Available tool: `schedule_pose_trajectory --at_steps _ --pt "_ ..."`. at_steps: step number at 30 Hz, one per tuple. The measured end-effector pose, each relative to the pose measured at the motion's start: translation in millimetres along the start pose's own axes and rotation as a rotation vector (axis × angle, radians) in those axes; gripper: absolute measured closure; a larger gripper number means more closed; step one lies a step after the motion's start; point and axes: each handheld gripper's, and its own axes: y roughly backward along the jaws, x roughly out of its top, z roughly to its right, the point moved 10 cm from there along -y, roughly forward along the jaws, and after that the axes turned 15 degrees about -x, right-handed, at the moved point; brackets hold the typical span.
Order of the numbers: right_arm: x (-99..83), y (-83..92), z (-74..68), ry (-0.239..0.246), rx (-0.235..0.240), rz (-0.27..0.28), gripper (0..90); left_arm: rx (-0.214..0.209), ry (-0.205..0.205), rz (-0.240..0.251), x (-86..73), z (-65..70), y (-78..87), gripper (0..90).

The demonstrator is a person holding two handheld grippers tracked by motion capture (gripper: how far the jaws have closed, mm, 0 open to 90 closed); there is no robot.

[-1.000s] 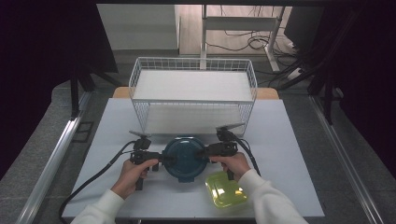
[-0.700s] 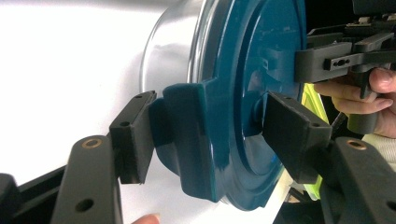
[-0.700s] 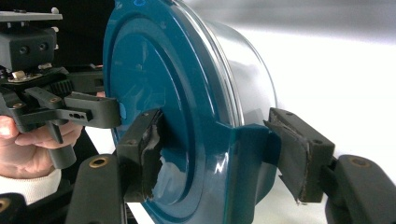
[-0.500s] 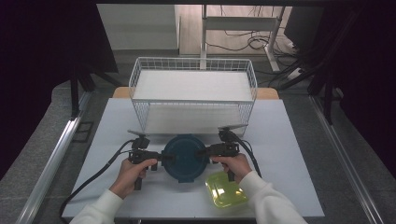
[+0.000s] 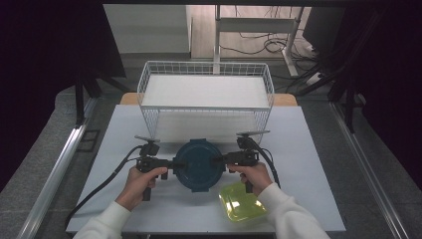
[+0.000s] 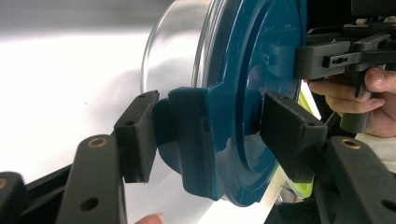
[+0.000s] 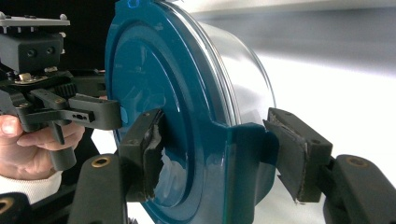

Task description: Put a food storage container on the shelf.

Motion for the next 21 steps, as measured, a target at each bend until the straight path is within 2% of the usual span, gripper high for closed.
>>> schedule_pose_trajectory --at_steps 4,13,21 --pt "3.9 8.3 -1.9 0.005 0.005 0.024 38.4 0.003 -0.016 0.011 6.0 8.2 1.1 39.9" --pt "8.6 22.5 -7.6 0.021 0.007 0.063 38.5 0.011 -0.053 0.003 14.7 22.5 4.5 39.9" --pt "15.5 34.1 -14.7 0.030 0.006 0.091 38.5 0.012 -0.071 0.016 24.8 34.5 9.2 39.9"
